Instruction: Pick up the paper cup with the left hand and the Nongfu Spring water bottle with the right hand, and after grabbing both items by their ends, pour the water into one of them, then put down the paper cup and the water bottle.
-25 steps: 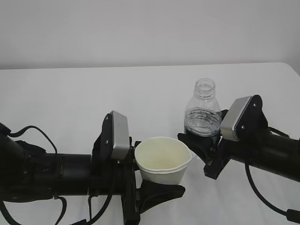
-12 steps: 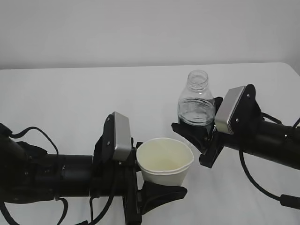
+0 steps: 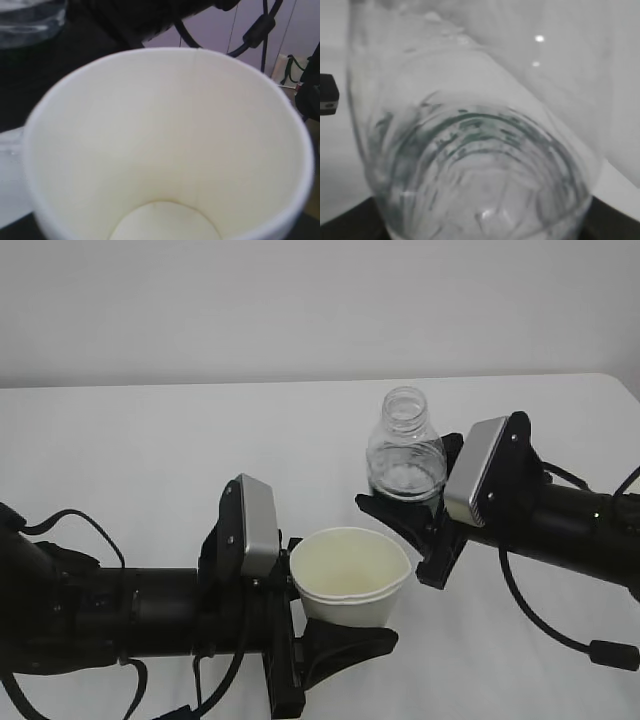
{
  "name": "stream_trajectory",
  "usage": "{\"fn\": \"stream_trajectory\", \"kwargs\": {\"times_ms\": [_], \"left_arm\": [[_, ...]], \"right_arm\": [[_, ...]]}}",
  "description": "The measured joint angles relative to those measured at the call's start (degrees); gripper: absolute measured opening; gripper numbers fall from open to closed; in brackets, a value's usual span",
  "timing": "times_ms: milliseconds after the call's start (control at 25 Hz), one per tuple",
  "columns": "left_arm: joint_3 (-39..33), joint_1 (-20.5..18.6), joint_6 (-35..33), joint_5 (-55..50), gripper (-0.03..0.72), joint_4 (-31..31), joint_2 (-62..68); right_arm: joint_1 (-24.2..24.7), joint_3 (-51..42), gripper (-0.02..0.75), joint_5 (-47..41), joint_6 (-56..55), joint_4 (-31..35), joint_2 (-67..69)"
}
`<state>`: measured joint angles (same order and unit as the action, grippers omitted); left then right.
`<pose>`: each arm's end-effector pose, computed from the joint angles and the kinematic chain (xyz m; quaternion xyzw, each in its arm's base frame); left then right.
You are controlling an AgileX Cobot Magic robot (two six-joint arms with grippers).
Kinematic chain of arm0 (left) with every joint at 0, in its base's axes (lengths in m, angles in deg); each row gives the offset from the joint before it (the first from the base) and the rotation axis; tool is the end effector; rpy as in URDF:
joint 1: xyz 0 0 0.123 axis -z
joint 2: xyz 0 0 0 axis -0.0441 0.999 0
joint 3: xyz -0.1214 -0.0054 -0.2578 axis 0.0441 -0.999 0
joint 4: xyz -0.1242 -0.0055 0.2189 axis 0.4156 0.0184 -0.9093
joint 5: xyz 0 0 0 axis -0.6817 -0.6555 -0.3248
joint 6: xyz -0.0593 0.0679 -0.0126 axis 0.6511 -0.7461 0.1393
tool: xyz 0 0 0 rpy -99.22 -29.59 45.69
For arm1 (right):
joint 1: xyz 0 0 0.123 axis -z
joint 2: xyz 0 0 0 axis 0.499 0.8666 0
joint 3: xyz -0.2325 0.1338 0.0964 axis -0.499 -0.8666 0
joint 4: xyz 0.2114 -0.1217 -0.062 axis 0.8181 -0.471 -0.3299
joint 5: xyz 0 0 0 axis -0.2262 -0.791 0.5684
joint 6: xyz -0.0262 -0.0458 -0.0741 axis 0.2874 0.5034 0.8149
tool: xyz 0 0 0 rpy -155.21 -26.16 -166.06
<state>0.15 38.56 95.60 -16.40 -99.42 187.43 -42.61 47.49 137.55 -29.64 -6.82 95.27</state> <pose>0.2170 -0.2345 0.1113 0.4820 0.6083 -0.4193 0.4709 0.2887 0.1225 0.1441 -0.4694 0.6010 0.1512 0.6290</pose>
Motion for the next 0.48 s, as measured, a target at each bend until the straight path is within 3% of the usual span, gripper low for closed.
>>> {"fn": "stream_trajectory", "kwargs": {"times_ms": [480], "left_arm": [[0.0,0.0,-0.1,0.0,0.462,0.6,0.0]], "right_arm": [[-2.0,0.0,0.457,-1.8,11.6,1.9,0.0]]}}
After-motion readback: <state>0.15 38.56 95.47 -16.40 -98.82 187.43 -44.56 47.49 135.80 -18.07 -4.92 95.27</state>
